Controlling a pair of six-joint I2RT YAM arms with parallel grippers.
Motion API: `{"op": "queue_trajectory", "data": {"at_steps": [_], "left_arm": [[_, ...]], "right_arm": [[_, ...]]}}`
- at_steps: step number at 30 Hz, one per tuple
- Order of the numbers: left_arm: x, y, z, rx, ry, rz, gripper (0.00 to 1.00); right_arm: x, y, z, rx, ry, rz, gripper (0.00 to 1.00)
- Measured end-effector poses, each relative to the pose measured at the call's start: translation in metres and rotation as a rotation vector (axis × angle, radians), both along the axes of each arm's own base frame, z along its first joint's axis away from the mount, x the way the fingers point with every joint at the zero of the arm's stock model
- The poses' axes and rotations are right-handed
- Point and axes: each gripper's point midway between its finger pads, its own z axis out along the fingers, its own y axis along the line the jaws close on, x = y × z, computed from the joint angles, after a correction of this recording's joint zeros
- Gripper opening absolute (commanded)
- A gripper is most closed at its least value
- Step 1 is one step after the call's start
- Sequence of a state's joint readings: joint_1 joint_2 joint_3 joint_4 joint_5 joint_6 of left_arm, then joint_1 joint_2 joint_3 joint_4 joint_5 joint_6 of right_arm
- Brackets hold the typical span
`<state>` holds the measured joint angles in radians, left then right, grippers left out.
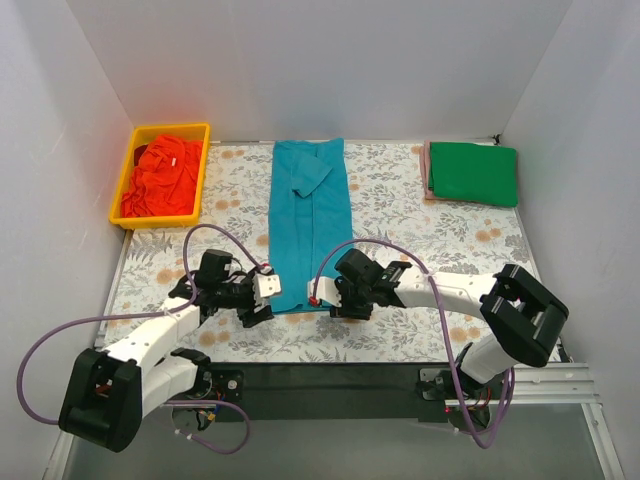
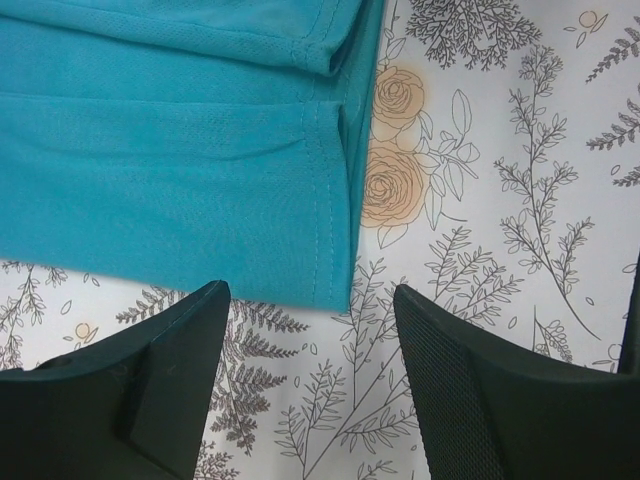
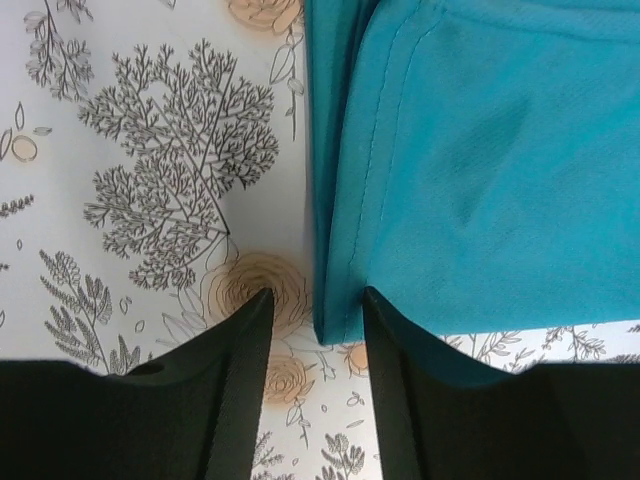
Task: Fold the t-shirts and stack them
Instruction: Fold the tshirt
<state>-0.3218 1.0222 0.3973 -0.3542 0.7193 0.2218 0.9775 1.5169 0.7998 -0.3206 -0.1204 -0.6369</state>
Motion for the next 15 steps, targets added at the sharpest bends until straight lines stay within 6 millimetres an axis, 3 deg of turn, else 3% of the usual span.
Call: {"op": "queue_trajectory", "data": {"at_steps": [5,6,12,15], "left_arm": [[0.001,-0.004,-0.006,0.014,-0.013,-0.027,0.62],[0.001,-0.005,-0.007,0.018,-0.015,-0.032,0.61],[-0.001,-0.008,-0.014,0.034,-0.004,-0.056,0.46],[-0.003,-0.006,-0.026,0.06,0.025,-0.063,0.44]], "right_arm": [[0.005,0.007,0.0,0.032,-0.025,0.002,0.35],[0.006,0.008,-0.001,0.035,-0.028,0.002,0.29],[0.01,0.013,-0.002,0.056,-0.045,0.005,0.14],[0.011,0.014,-0.002,0.057,-0.05,0.007,0.08]]}}
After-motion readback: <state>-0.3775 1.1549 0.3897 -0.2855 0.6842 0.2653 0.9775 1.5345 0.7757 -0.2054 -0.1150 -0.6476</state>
